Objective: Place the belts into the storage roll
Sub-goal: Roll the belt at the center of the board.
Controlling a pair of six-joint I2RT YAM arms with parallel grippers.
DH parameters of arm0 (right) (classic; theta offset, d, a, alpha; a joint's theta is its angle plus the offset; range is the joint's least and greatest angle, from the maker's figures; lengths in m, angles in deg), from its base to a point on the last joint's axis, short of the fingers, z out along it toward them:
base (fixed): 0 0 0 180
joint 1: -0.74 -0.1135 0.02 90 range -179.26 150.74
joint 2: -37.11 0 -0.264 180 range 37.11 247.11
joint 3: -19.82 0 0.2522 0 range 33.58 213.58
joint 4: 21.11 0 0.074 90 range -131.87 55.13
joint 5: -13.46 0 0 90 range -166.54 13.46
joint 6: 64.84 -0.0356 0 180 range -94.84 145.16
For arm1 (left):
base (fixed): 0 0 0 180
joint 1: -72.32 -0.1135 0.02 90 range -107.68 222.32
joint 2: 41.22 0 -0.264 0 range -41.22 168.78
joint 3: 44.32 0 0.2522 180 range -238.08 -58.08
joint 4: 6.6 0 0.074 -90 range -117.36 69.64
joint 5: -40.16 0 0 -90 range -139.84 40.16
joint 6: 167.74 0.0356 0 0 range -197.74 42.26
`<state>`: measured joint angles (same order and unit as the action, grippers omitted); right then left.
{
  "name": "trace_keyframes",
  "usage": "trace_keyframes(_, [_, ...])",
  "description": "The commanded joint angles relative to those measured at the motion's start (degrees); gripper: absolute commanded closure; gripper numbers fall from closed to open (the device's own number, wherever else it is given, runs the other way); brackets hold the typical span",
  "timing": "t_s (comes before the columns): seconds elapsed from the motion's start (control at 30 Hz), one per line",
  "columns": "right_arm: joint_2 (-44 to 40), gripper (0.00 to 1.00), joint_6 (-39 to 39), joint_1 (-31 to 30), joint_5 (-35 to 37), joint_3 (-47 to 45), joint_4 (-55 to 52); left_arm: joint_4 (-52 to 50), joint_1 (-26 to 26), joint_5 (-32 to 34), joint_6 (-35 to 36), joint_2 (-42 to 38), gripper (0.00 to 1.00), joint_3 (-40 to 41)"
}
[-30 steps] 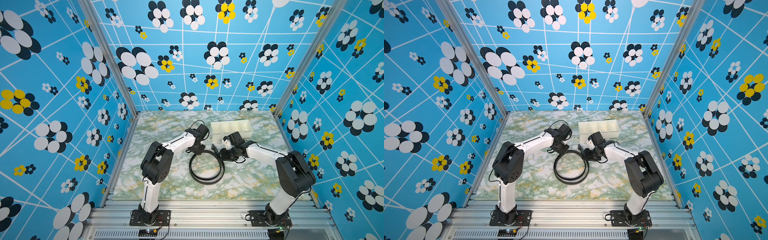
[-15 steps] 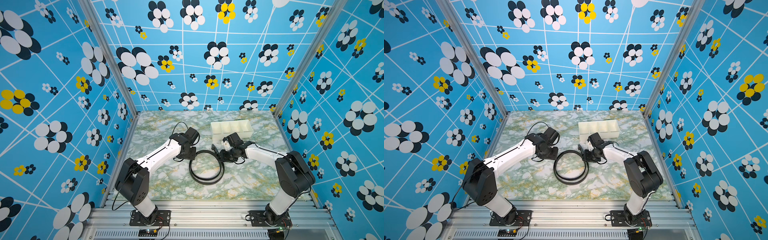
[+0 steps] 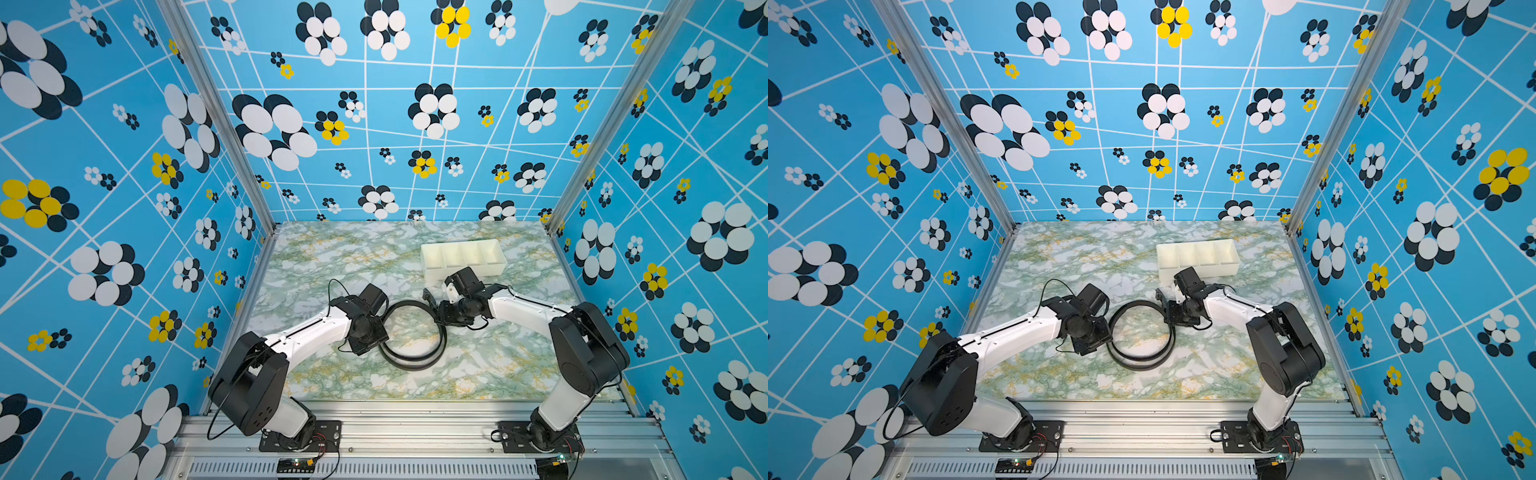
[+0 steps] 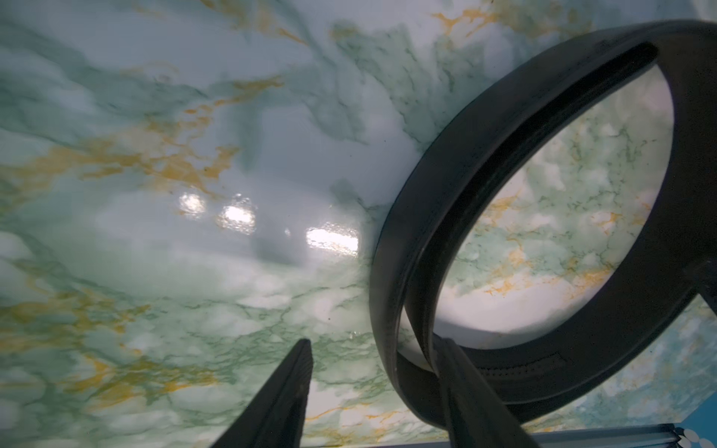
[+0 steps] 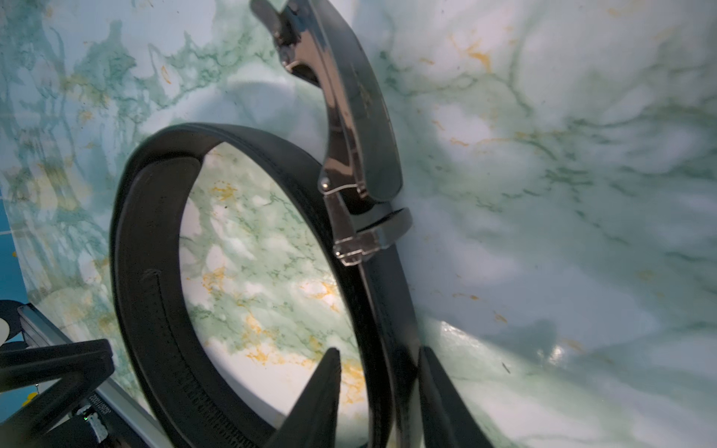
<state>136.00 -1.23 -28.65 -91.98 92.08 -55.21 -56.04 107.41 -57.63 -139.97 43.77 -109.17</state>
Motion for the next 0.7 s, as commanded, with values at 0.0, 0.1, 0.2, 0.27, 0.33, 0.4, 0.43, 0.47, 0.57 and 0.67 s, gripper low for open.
trace_keyframes(0.0, [-0.88,0.64,-0.94,-0.36,0.50,-1.01,-0.03,3.72,0.90,-0.35,-4.41,1.27,0.45,0.20])
trace_keyframes(0.1, [-1.20,0.64,-1.25,-0.49,0.41,-1.11,0.12,4.72,1.10,0.80,-5.34,1.93,0.45,0.05])
trace_keyframes(0.2, [-1.66,0.65,-1.51,-0.67,0.15,-1.37,0.45,4.61,1.29,2.06,-5.06,3.20,0.46,-0.96])
trace_keyframes(0.27, [-2.24,0.65,-1.96,-0.67,0.06,-1.91,0.80,4.06,1.43,2.08,-4.33,4.41,0.49,-1.77])
trace_keyframes(0.33, [-2.96,0.65,-2.22,-0.67,0.32,-2.26,1.05,3.66,1.47,2.06,-2.63,6.05,0.53,-2.64])
trace_keyframes(0.4, [-3.72,0.64,-1.79,-0.67,0.37,-2.06,0.80,3.00,1.47,2.77,-0.78,7.68,0.75,-3.20])
trace_keyframes(0.43, [-4.08,0.63,-1.20,-0.67,0.97,-1.71,0.02,2.55,1.48,3.38,0.15,8.42,0.81,-3.55])
trace_keyframes(0.47, [-4.48,0.63,-0.97,-0.54,1.70,-1.27,-0.67,1.98,1.44,4.03,0.90,9.08,0.82,-3.82])
trace_keyframes(0.57, [-5.76,0.61,-0.52,0.10,1.35,-0.63,-1.53,-0.11,1.30,5.22,4.01,11.33,0.83,-5.40])
trace_keyframes(0.67, [-6.63,0.60,-1.04,0.74,1.27,-0.32,-1.60,-3.10,1.19,6.63,7.43,13.28,0.83,-7.88])
